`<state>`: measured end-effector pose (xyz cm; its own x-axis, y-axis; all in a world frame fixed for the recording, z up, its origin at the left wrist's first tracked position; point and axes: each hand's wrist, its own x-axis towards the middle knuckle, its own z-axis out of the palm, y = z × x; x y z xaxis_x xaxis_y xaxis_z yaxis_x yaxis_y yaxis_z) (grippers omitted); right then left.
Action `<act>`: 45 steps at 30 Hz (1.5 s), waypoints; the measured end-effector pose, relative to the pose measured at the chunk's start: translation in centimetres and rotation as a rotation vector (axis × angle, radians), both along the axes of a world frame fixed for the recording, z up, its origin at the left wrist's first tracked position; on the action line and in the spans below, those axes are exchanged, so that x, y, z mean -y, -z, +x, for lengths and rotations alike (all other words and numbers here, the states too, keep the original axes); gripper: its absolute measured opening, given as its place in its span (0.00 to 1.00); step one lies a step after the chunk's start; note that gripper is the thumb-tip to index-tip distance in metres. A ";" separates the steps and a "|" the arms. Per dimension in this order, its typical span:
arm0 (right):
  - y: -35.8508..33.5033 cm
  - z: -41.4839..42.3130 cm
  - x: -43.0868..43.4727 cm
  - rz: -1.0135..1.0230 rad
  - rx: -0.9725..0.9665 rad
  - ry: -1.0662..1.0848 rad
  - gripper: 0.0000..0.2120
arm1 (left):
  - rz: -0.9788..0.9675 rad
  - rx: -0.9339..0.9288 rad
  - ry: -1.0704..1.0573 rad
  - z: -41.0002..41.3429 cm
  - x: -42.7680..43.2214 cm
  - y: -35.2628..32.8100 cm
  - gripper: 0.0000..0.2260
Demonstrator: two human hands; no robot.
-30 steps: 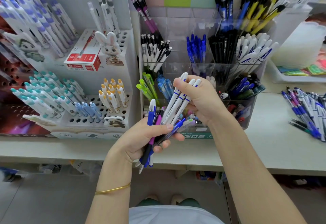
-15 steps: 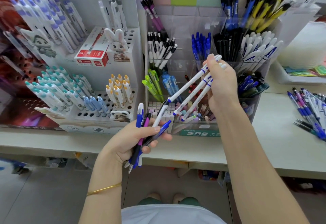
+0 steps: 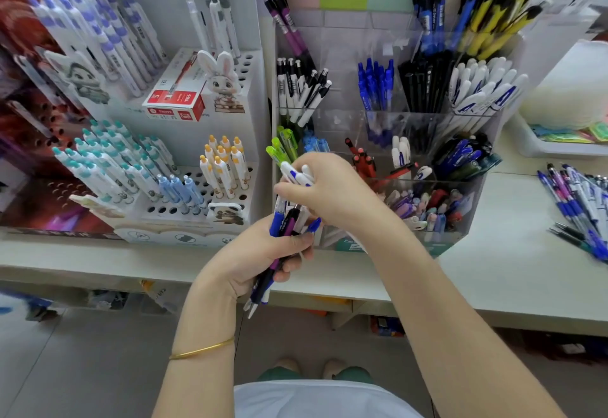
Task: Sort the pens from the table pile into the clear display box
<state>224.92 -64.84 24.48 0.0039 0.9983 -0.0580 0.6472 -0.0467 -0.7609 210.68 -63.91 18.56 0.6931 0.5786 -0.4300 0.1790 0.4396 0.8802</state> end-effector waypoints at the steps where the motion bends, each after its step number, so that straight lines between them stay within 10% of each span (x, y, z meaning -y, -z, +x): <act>1: -0.1 0.0 0.0 -0.033 0.022 -0.041 0.15 | 0.006 -0.012 0.004 0.0 0.0 -0.1 0.06; 7: -0.4 1.3 0.3 -0.114 -0.232 -0.066 0.12 | 0.051 -0.031 0.050 0.2 -0.1 -0.3 0.23; 21: -0.6 5.9 -0.3 0.425 -0.862 0.553 0.06 | -0.112 0.186 -0.006 -0.5 -1.2 0.4 0.14; 30: 1.2 3.8 -0.8 0.155 -1.097 0.507 0.13 | -0.303 0.472 -0.082 0.8 -1.6 -0.1 0.20; 37: 1.7 3.8 -1.2 -0.001 -1.258 0.444 0.09 | -0.215 0.389 -0.088 1.2 -1.5 -0.7 0.16; 45: 1.3 4.2 -1.1 0.299 -1.394 0.480 0.06 | -0.125 0.192 -0.298 2.7 -1.4 -1.4 0.04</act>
